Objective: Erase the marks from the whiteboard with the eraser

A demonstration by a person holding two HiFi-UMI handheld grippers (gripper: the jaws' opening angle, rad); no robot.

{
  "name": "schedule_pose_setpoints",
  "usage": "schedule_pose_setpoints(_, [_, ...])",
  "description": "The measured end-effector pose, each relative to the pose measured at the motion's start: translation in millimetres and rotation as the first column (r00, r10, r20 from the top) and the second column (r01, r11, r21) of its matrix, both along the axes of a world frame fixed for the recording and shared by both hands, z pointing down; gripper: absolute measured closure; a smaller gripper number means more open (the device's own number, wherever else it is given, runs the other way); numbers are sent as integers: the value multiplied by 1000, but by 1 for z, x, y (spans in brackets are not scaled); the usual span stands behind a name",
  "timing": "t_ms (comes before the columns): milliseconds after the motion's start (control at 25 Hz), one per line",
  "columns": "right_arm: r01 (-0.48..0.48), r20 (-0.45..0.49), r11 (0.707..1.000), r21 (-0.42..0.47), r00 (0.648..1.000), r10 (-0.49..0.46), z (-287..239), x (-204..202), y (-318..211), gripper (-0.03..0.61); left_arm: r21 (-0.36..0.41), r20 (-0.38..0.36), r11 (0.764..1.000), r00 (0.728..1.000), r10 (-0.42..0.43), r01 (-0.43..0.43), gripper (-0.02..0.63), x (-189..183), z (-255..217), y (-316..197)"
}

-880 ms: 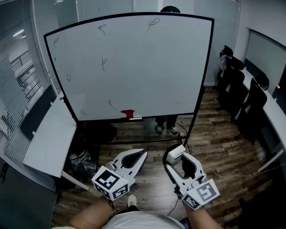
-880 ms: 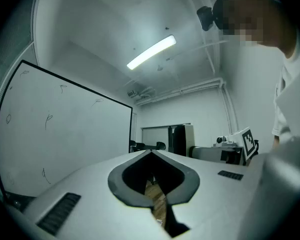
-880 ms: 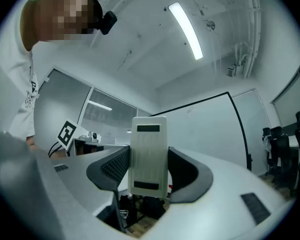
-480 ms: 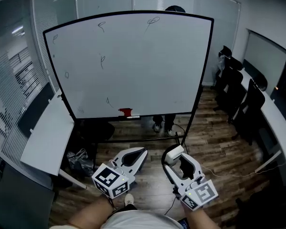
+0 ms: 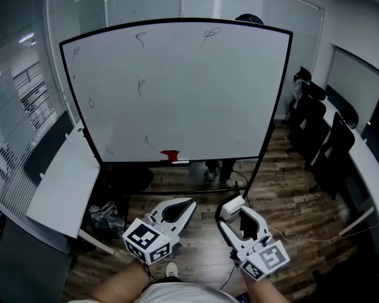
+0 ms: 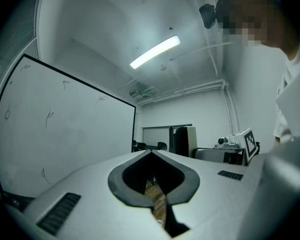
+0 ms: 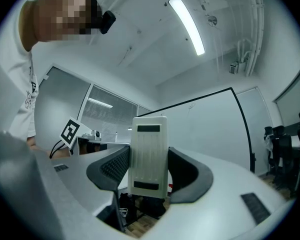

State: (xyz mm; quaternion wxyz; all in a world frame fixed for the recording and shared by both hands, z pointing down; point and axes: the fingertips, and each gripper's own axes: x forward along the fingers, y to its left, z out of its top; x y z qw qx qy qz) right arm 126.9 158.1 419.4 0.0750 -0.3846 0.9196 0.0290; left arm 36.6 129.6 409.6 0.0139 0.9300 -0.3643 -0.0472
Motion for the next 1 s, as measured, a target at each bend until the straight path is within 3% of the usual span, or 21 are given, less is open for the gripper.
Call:
schedule_pose_setpoints(160, [-5, 41, 1000, 8, 999, 5, -5, -11, -25, 336, -5, -4, 1000, 1000, 1, -1, 607, -15, 0, -24])
schedule_pose_setpoints(360, [-2, 14, 1000, 18, 1000, 2, -5, -38, -64, 336, 10, -17, 1000, 1000, 1, -1, 607, -42, -6, -64])
schedule_pose_setpoints(840, [-18, 43, 999, 46, 999, 16, -28, -109, -165, 336, 65, 24, 995, 997, 79, -80, 607, -100, -33, -153])
schedule_pose_setpoints(1000, [-14, 73, 1000, 23, 997, 12, -21, -125, -186, 336, 46, 15, 995, 996, 93, -94, 607, -115, -27, -176])
